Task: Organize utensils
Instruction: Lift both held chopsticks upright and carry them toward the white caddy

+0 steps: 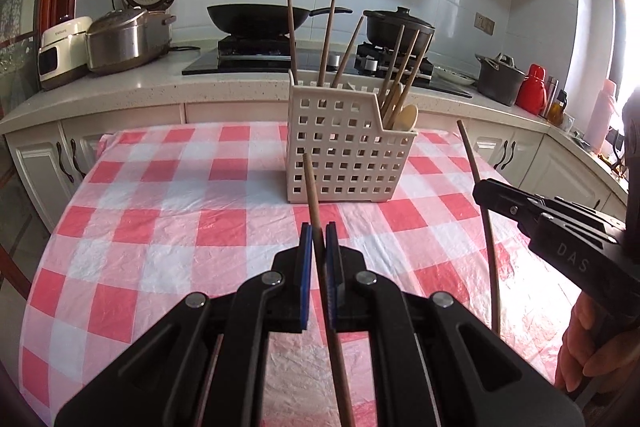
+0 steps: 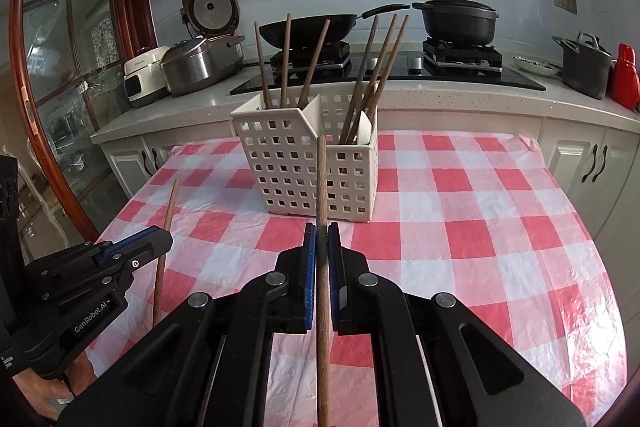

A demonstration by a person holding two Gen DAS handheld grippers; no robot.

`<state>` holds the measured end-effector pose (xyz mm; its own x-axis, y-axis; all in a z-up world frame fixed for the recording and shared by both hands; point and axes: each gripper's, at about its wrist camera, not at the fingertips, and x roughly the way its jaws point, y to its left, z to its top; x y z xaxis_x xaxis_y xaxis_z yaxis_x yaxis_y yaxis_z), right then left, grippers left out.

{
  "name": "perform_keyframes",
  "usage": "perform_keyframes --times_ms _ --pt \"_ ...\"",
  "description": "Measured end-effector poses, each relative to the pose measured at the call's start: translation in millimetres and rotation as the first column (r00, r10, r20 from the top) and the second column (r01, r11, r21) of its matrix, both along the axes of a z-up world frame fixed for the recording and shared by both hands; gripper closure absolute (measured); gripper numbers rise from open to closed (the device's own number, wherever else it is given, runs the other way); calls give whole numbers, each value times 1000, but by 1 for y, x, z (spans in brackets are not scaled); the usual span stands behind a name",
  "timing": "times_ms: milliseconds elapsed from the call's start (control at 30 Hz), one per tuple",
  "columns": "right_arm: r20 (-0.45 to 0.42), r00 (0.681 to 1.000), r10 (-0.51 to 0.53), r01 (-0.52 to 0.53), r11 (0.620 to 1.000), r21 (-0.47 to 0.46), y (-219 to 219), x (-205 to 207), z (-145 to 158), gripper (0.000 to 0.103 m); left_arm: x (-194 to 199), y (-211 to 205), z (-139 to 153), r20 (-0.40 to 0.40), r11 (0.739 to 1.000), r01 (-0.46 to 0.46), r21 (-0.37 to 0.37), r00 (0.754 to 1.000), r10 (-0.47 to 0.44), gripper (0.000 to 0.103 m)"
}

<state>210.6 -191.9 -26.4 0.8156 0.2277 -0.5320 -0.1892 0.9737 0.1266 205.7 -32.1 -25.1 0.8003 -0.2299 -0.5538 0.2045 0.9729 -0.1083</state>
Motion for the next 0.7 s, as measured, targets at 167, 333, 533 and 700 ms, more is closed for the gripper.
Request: perform_keyframes --times_ms 167,333,533,700 --pt "31 999 13 -13 1000 -3 5 -10 12 98 -15 3 14 57 1000 -12 9 998 12 96" --pt "56 998 28 -27 1000 -11 11 -18 19 98 -25 6 26 103 999 -28 18 994 26 96" --pt "81 996 42 -41 999 -13 15 -26 25 98 -36 8 34 128 999 -39 21 991 36 96" --pt "108 993 46 -44 999 -16 16 -32 32 98 -42 9 39 144 999 -40 22 989 36 97"
